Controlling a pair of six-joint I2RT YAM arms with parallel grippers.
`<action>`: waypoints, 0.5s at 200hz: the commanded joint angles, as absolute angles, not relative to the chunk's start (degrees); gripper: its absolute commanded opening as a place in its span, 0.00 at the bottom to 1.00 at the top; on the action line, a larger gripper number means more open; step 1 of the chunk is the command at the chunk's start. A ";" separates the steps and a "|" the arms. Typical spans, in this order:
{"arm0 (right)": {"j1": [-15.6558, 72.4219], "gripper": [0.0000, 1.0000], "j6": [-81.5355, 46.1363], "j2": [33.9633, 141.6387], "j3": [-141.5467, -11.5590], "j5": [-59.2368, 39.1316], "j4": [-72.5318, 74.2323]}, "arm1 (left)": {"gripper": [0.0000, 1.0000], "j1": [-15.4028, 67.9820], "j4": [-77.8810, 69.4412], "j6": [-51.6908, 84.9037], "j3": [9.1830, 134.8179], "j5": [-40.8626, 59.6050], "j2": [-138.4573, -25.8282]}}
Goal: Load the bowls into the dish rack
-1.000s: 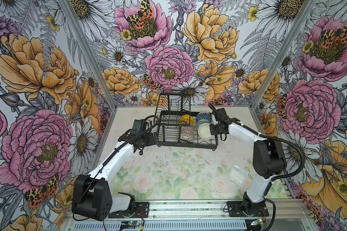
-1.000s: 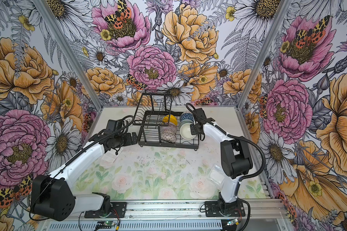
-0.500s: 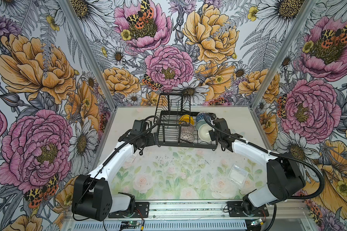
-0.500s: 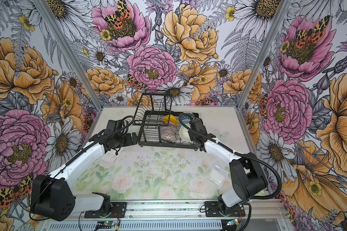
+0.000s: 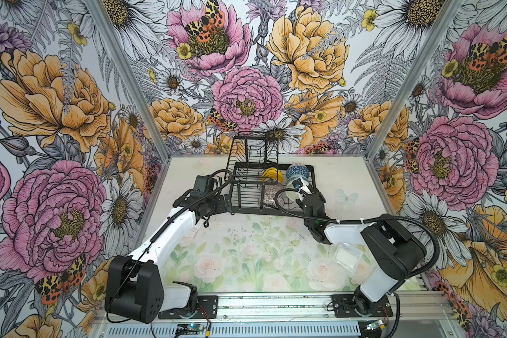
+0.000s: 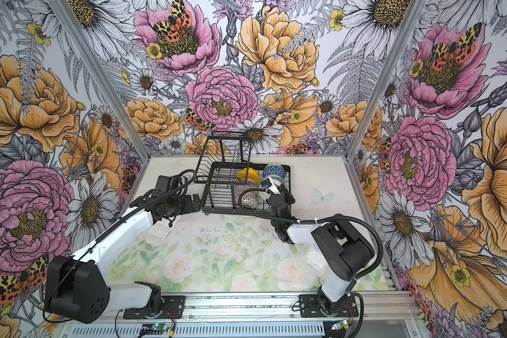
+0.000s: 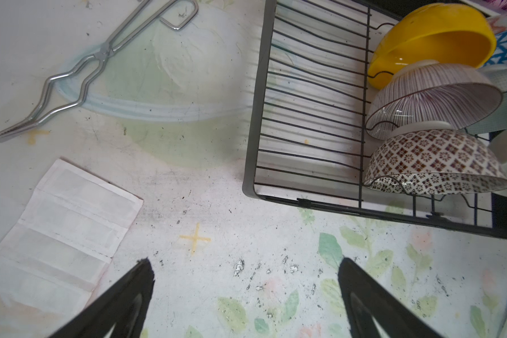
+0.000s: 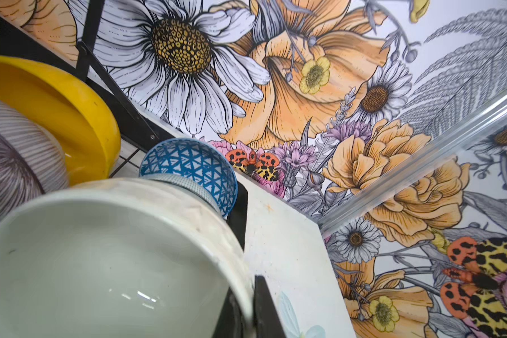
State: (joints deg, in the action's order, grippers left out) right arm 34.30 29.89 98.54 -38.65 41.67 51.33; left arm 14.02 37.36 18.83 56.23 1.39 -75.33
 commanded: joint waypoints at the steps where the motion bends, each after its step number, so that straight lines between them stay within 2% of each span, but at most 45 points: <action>1: 35.64 0.00 42.56 102.70 -38.58 44.93 75.50 | 0.99 14.16 36.04 17.94 55.63 2.21 -74.62; 26: 35.60 0.00 45.34 105.51 -37.47 43.98 79.83 | 0.99 14.02 36.12 17.86 55.55 2.27 -74.38; 100: 32.67 0.00 44.77 106.21 -34.31 40.12 79.83 | 0.99 13.73 36.12 17.72 55.77 2.55 -74.71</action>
